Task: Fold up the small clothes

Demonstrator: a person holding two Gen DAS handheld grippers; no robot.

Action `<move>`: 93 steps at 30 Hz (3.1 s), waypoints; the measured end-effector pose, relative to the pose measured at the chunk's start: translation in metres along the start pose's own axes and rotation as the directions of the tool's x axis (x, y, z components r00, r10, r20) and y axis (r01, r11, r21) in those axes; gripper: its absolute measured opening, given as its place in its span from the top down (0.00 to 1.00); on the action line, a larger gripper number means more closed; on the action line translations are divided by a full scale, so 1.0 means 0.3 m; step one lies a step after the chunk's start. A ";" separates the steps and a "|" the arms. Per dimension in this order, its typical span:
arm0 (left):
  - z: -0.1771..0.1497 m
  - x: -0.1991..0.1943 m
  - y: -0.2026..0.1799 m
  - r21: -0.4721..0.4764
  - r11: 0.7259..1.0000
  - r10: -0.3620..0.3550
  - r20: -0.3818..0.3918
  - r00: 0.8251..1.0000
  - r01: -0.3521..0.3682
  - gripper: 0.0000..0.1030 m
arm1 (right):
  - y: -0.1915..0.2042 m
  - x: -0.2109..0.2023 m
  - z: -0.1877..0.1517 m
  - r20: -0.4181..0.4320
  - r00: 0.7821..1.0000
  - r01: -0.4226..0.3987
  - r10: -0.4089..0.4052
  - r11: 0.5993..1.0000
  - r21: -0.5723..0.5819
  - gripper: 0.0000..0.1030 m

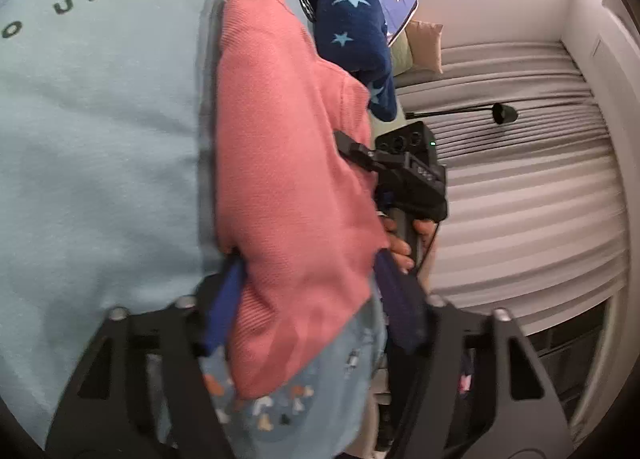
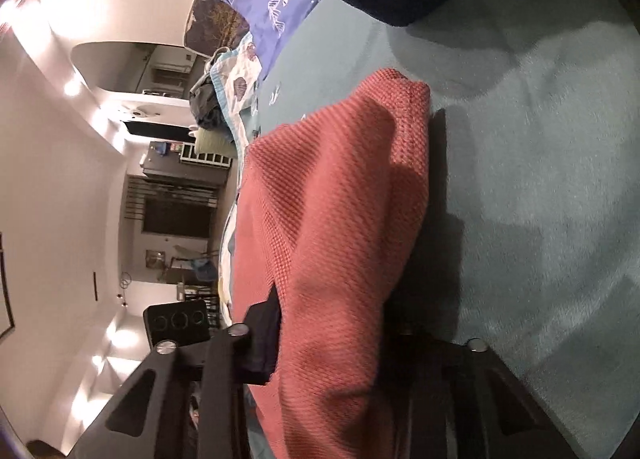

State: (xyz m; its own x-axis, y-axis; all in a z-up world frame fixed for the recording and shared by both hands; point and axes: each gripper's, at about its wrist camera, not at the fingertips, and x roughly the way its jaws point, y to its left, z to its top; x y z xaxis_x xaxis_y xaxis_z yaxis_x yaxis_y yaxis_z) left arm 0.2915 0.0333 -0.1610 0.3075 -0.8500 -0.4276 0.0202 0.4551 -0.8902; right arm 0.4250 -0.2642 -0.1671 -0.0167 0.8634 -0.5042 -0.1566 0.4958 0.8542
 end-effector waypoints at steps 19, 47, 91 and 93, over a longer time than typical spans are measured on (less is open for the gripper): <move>0.001 0.056 -0.018 -0.033 0.999 0.038 -0.113 0.993 -0.042 0.31 | -0.014 -0.007 -0.006 0.007 1.000 -0.015 0.015 1.000 0.011 0.75; 0.075 -0.232 -0.403 0.164 0.983 -0.104 0.097 0.990 0.087 0.86 | 0.601 -0.252 -0.030 0.246 0.968 0.116 -0.051 0.960 -0.256 0.82; 0.708 0.469 -0.519 0.301 0.873 0.340 0.188 0.922 -0.383 0.45 | 0.278 -0.739 0.616 0.722 0.188 0.868 -0.665 0.456 0.194 0.37; 0.675 0.431 -0.521 0.284 0.872 0.351 0.202 0.914 -0.398 0.45 | 0.331 -0.768 0.539 0.787 0.259 0.833 -0.560 0.542 0.112 0.36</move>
State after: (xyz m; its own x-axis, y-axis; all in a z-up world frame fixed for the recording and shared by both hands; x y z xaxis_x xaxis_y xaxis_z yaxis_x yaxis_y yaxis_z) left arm 0.5209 -0.0941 -0.0453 0.4801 -0.5638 -0.6720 0.1655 0.8106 -0.5618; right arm 0.5730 -0.3988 0.0544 0.8607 0.0190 -0.5088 0.0117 0.9983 0.0572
